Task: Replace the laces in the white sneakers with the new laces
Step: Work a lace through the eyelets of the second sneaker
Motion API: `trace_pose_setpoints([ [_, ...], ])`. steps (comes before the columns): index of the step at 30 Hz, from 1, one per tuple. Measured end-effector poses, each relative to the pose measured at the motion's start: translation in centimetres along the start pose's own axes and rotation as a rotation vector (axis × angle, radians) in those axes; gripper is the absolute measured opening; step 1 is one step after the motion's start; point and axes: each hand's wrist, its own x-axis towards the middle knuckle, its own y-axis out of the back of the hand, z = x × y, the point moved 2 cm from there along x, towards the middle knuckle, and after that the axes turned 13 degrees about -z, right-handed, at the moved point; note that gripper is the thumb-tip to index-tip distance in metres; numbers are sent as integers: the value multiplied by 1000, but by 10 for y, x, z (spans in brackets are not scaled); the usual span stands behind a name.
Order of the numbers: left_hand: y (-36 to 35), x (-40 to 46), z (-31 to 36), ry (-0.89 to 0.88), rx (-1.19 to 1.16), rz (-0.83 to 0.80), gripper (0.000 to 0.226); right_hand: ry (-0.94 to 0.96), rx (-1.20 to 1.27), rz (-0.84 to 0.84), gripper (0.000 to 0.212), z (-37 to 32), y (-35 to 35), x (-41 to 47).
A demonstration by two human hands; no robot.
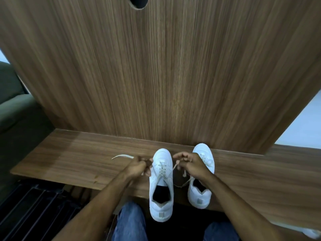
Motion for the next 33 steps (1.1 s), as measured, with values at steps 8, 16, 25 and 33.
trace_pose_setpoints([
  [8,-47,-21,69,27,-227,-198,39,194,252,53,19,-66,-9,4],
  [16,-45,-39,112,-330,133,-88,48,-343,66,-88,31,-56,-16,-9],
  [25,-47,-45,112,-462,311,-216,51,-440,212,-432,45,-55,-10,3],
  [33,-36,-55,125,-507,67,-115,42,-251,256,-220,32,-49,26,15],
])
